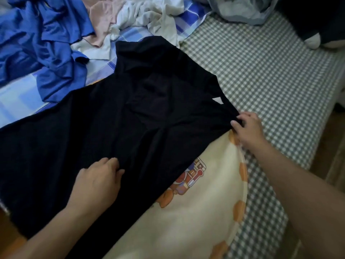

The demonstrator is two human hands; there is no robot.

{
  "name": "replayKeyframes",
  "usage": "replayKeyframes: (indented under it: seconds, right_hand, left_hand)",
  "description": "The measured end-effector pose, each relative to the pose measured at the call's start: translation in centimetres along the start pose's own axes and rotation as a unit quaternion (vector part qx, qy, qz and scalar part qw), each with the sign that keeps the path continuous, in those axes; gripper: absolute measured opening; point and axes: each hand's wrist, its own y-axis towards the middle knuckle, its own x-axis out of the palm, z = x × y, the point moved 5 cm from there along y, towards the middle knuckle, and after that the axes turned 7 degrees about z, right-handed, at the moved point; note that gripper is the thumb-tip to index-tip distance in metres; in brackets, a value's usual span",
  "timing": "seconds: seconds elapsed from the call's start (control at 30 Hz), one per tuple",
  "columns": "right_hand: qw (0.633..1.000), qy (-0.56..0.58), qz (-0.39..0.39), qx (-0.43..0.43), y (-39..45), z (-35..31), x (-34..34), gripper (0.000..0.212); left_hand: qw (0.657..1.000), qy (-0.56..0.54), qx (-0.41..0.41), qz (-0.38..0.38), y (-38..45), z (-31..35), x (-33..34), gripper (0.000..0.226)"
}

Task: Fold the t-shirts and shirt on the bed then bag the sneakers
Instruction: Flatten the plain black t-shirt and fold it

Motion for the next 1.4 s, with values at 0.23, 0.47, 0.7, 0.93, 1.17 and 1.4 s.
replayKeyframes:
  seconds: [0.23, 0.47, 0.7, 0.93, 1.17, 1.4]
  right_hand:
    - [0.997, -0.054, 0.006, 0.049, 1.6, 0.2, 0.0, 0.033]
    - [0.967, -0.065, 0.130, -0.211, -5.4, -11.8, 2.8, 0.048]
    - [0.870, -0.016, -0.093, -0.483, -15.1, -21.6, 11.9, 0.037]
    - [0.885, -0.048, -0.098, -0.452, -15.3, -23.1, 12.2, 0.020]
    - [0.904, -0.087, -0.097, -0.408, -16.0, -23.8, 12.1, 0.021]
    - [0.932, -0.135, -0.092, -0.323, -17.8, -25.0, 12.6, 0.033]
  left_hand:
    - [0.980, -0.101, -0.173, -0.003, 0.1, -3.5, -0.9, 0.032]
    - [0.987, -0.115, -0.109, 0.019, -2.8, -4.3, -0.9, 0.046]
    - [0.995, 0.021, -0.060, -0.081, -9.8, -14.1, 1.9, 0.024]
    - [0.980, -0.170, -0.083, -0.059, -13.0, -18.1, 1.5, 0.024]
    - [0.962, -0.182, -0.204, -0.004, -13.2, -22.6, 2.0, 0.041]
    - [0.960, -0.142, -0.175, 0.165, 3.2, -28.7, -4.4, 0.070]
